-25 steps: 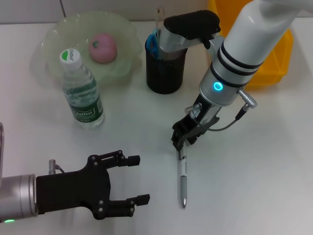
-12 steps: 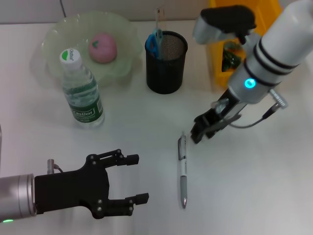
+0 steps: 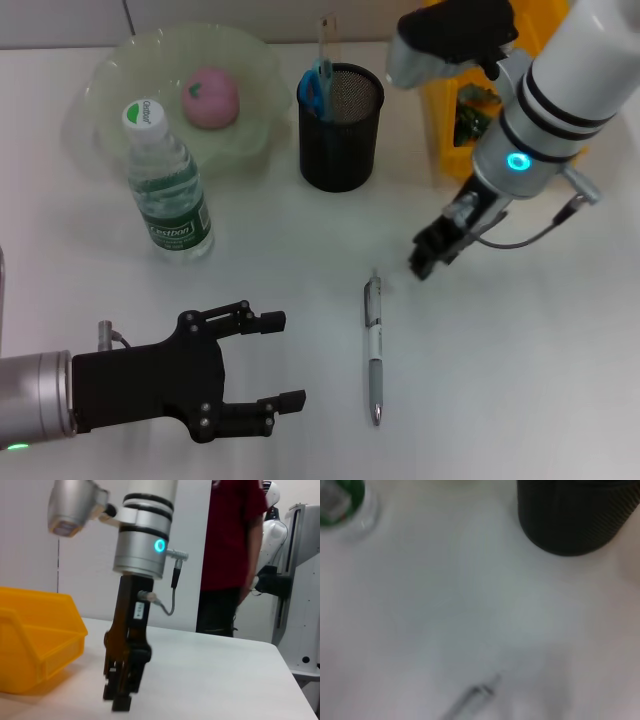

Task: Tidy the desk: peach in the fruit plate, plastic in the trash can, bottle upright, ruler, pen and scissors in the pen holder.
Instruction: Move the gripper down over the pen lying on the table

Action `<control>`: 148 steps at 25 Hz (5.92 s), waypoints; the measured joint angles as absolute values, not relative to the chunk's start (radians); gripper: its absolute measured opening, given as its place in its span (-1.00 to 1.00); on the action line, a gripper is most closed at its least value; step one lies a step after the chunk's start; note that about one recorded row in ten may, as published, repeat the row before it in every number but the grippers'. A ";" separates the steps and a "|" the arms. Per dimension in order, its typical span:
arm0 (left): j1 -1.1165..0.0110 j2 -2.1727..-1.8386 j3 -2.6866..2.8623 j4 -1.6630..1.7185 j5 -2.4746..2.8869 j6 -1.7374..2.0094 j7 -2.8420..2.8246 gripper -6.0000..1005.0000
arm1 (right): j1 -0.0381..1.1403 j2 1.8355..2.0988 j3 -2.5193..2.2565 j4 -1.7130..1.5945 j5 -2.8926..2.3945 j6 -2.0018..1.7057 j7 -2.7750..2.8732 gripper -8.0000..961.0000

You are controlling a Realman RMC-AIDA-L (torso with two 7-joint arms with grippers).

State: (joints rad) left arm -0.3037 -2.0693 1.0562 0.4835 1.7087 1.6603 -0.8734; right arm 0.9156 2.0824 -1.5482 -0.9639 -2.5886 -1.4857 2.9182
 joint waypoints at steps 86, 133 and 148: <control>-0.323 -2.070 0.951 0.372 1.717 1.742 -0.797 0.58 | 0.933 2.083 -1.405 -0.854 -2.449 -1.495 0.598 0.35; -0.276 -2.074 0.946 0.364 1.724 1.669 -0.631 0.58 | 0.929 2.087 -1.577 -1.125 -2.544 -1.532 2.728 0.34; -0.296 -2.075 0.946 0.365 1.719 1.553 -0.583 0.58 | 1.096 2.092 -1.633 -0.835 -2.440 -1.384 2.952 0.34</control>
State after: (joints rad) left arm -0.2959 -2.0748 0.9461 0.3655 1.7187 1.5528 -0.5827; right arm 1.0956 2.0924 -1.6333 -0.8349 -2.4399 -1.3842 2.9524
